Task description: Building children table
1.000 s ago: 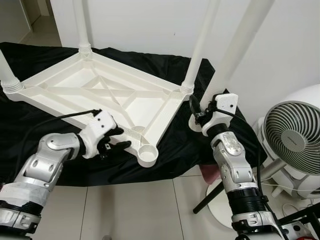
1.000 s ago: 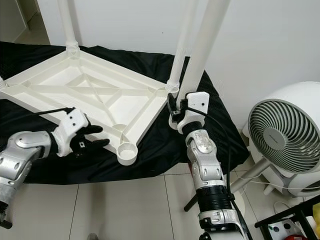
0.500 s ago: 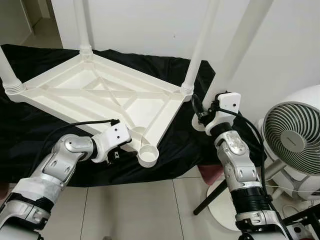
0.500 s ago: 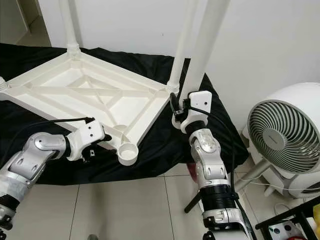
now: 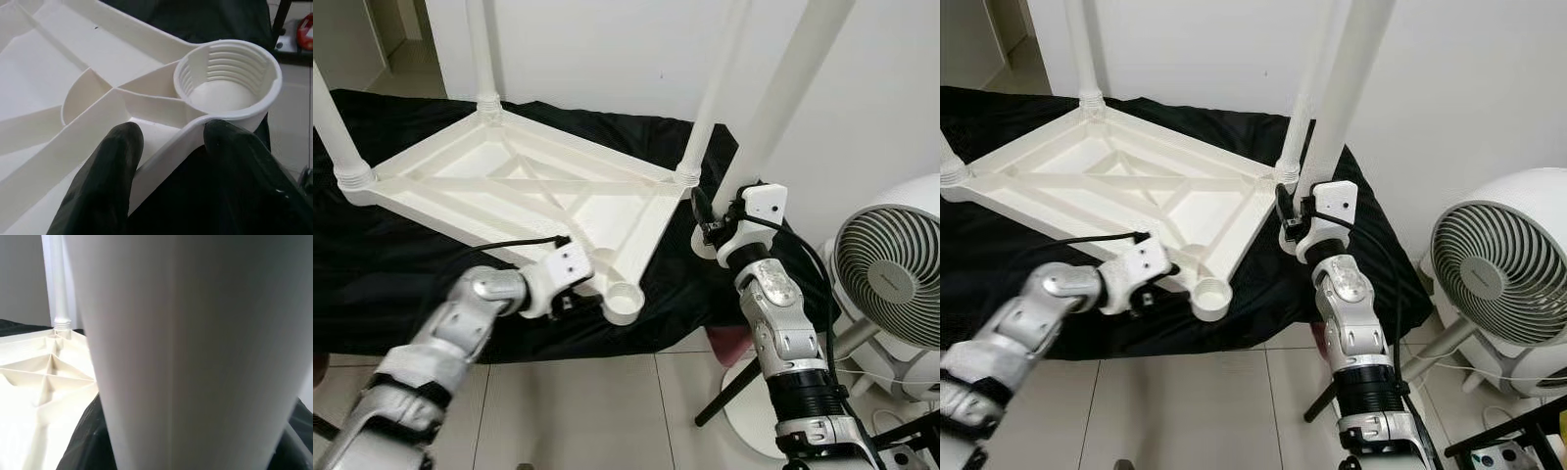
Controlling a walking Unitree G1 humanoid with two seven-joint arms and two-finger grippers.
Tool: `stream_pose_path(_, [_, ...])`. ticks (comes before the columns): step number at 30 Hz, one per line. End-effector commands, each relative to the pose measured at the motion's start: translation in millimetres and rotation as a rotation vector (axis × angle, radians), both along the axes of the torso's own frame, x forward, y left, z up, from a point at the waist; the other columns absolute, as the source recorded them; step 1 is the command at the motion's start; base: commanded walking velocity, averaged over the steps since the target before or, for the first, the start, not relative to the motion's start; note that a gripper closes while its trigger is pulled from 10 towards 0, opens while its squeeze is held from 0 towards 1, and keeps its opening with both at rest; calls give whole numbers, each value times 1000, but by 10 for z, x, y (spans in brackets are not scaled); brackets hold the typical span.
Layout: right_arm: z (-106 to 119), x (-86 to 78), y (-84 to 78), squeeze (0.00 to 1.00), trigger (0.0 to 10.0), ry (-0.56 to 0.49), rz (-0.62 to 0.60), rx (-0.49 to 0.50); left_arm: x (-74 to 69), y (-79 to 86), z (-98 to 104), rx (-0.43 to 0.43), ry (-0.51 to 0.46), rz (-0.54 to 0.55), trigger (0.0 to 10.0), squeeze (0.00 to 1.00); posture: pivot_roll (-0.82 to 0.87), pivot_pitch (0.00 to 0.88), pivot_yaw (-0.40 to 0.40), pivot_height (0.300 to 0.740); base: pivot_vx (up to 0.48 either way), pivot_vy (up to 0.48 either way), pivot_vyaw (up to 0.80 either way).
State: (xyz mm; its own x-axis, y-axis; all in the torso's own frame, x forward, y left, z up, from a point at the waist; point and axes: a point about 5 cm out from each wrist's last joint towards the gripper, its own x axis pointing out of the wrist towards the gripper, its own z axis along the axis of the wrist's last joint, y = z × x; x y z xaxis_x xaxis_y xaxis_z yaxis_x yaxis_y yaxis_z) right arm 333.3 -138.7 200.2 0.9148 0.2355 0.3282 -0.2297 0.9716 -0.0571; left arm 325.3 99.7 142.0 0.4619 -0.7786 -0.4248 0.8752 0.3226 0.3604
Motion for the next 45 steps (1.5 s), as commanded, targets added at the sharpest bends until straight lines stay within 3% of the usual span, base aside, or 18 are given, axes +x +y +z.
stream_pose_path(1, [49, 7, 0, 0, 10000, -15, -3, 11, -26, -152, -75, 7, 25, -41, 10000, 0, 56, 25, -96, 740, 0, 0, 0])
stream_pose_path(9, [21, -1, 23, 0, 10000, 1, -8, 56, -4, -493, -23, -48, -3, -84, 10000, 0, 40, 37, -79, 740, 0, 0, 0])
stream_pose_path(17, [-63, -15, 39, 0, 10000, 49, 4, 125, 138, -622, 86, -102, -59, -11, 10000, 0, 36, 39, -74, 740, 0, 0, 0])
stream_pose_path(24, [-152, -33, 23, 0, 10000, 86, -5, 167, 147, -537, 260, -214, -61, 11, 10000, 0, 55, 28, -75, 740, 0, 0, 0])
stream_pose_path(26, [-179, -56, 20, 0, 10000, 85, 0, 147, 135, -421, 349, -311, -40, 60, 10000, 0, 66, 22, -82, 740, 0, 0, 0])
stream_pose_path(29, [-190, -91, 30, 0, 10000, 76, 27, 126, 109, -294, 387, -375, -56, 122, 10000, 0, 78, 16, -92, 740, 0, 0, 0])
stream_pose_path(34, [-226, -143, 46, 0, 10000, 72, 63, 141, 32, -234, 332, -409, -47, 159, 10000, 0, 93, 8, -107, 740, 0, 0, 0])
stream_pose_path(39, [-350, -229, 146, 0, 10000, 72, 142, 65, -134, -221, 198, -421, -135, 174, 10000, 0, 106, 0, -123, 740, 0, 0, 0])
stream_pose_path(45, [-446, -240, 208, 0, 10000, 84, 183, -25, -183, -214, 154, -460, -58, 180, 10000, 0, 114, 0, -134, 740, 0, 0, 0])
